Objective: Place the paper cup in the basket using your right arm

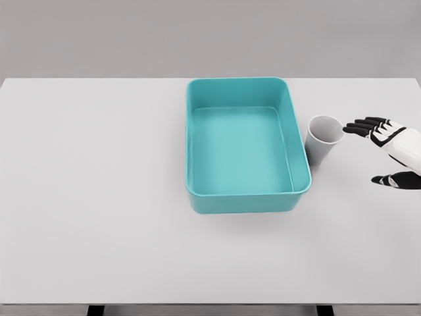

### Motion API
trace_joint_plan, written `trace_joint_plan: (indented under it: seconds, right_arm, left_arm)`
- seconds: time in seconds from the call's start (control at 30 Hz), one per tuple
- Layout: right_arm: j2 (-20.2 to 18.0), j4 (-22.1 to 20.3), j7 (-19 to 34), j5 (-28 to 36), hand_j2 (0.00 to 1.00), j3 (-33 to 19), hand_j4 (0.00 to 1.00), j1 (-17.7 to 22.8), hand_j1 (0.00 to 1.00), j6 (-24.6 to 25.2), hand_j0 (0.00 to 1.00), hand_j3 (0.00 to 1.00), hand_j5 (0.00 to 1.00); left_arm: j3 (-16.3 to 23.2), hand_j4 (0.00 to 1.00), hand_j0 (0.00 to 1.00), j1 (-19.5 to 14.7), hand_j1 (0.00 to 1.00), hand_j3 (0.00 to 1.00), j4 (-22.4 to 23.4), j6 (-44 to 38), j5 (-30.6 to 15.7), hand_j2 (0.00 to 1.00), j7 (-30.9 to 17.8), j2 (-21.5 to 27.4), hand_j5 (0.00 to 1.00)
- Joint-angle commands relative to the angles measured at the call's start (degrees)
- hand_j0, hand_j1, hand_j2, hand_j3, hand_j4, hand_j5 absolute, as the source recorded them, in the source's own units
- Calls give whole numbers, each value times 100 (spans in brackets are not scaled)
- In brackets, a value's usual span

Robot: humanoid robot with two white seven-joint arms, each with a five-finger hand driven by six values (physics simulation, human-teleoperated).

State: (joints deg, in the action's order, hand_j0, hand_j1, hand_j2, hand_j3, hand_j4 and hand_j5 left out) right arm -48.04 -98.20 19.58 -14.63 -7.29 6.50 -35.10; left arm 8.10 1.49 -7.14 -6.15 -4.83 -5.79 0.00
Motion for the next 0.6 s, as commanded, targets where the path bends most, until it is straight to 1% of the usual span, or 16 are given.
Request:
trace_joint_plan:
  seconds: [0.0,0.03,0.07,0.13,0.17,0.23,0.27,0.3,0.33,0.37,0.4,0.43,0.47,0.5,0.53,0.57]
  right_arm:
    - [41,2,55,31,100,-44,100,0,100,10,100,100,100]
    - [49,2,46,39,100,-53,100,0,100,10,100,100,100]
    - [181,2,55,39,100,-132,100,0,100,10,100,100,100]
    - [989,11,73,22,100,-703,100,-35,100,10,100,100,100]
    - [1060,11,90,13,100,-782,100,-53,100,10,100,100,100]
    - [1262,99,713,101,100,-870,100,-97,100,10,100,100,100]
    - [1411,99,767,110,100,-871,100,-184,100,10,100,100,100]
    - [1534,108,828,136,100,-844,100,-343,100,134,100,100,100]
    - [1561,195,1004,267,100,-800,100,-360,100,354,100,100,100]
    - [1579,318,1250,592,100,-774,100,-387,100,417,100,100,100]
    - [1587,538,1523,1259,100,-633,100,-553,100,452,100,100,100]
    - [1587,749,1542,1787,100,-581,100,-615,100,495,100,100,100]
    - [1579,995,1542,2227,100,-493,100,-641,100,688,100,100,100]
    - [1587,1276,1542,2395,100,-396,100,-782,100,961,100,100,100]
    - [1570,1400,1542,2368,100,-378,100,-914,100,1102,100,100,100]
    - [1570,1356,1542,2360,100,-352,100,-914,100,1216,100,100,100]
  left_arm:
    - [-1,100,100,0,100,100,2,0,0,100,-1,0,100]
    - [-1,100,100,0,100,100,2,0,0,100,-1,0,100]
    - [8,100,100,0,100,100,2,0,0,100,-1,0,100]
    - [8,100,100,0,100,100,2,0,0,100,-1,0,100]
    - [-1,100,100,0,100,100,2,0,0,100,-1,0,100]
    - [-1,100,100,0,100,100,2,0,0,100,-1,0,100]
    - [8,100,100,0,100,100,2,0,0,100,-1,0,100]
    - [-1,100,100,0,100,100,2,0,0,100,-1,0,100]
    - [-1,100,100,0,100,100,2,0,0,100,-1,0,100]
    - [8,100,100,0,100,100,2,0,0,100,-1,0,100]
    - [8,100,100,0,100,100,2,0,0,100,-1,0,100]
    - [-1,100,100,0,100,100,-7,0,0,100,-1,0,100]
    - [8,100,100,0,100,100,2,0,0,100,-1,0,100]
    - [-1,100,100,0,100,100,2,0,0,100,-1,0,100]
    - [-1,100,100,0,100,100,2,0,0,100,-1,0,100]
    - [-1,100,100,0,100,100,2,0,0,100,-1,0,100]
